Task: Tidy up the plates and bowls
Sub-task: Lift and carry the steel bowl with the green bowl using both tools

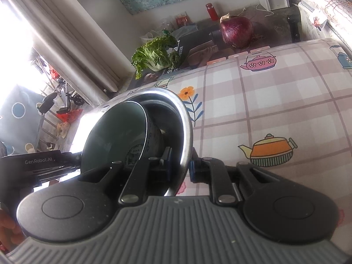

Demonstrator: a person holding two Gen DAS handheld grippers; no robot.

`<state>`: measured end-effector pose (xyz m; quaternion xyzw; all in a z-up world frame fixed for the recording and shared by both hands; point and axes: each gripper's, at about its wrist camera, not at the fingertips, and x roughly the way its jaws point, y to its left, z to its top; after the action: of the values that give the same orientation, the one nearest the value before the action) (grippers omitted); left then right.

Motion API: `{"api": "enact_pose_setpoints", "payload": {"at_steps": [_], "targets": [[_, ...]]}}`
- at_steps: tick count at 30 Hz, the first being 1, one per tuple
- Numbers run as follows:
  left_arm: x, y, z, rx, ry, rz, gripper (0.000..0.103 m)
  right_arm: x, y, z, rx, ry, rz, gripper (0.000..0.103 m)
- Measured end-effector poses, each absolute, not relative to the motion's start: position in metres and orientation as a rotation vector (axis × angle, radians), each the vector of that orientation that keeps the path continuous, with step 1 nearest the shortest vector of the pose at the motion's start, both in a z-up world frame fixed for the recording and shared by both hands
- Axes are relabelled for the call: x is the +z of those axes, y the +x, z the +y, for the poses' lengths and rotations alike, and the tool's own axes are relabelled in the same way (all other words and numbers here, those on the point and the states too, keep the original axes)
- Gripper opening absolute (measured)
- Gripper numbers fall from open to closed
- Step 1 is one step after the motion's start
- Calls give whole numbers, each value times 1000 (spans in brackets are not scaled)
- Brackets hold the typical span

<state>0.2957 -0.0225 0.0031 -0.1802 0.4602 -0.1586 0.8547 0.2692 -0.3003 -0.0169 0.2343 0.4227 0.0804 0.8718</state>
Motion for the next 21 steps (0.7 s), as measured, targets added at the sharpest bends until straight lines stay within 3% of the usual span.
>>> {"api": "enact_pose_setpoints", "payload": {"at_steps": [10,21], "targets": [[24,224,3,-326,-362,944,6,8,201,-275,206,489,899,14],[-2,172,19,-323,-386,1003,6,-16,138,-256,206,493,979,14]]}}
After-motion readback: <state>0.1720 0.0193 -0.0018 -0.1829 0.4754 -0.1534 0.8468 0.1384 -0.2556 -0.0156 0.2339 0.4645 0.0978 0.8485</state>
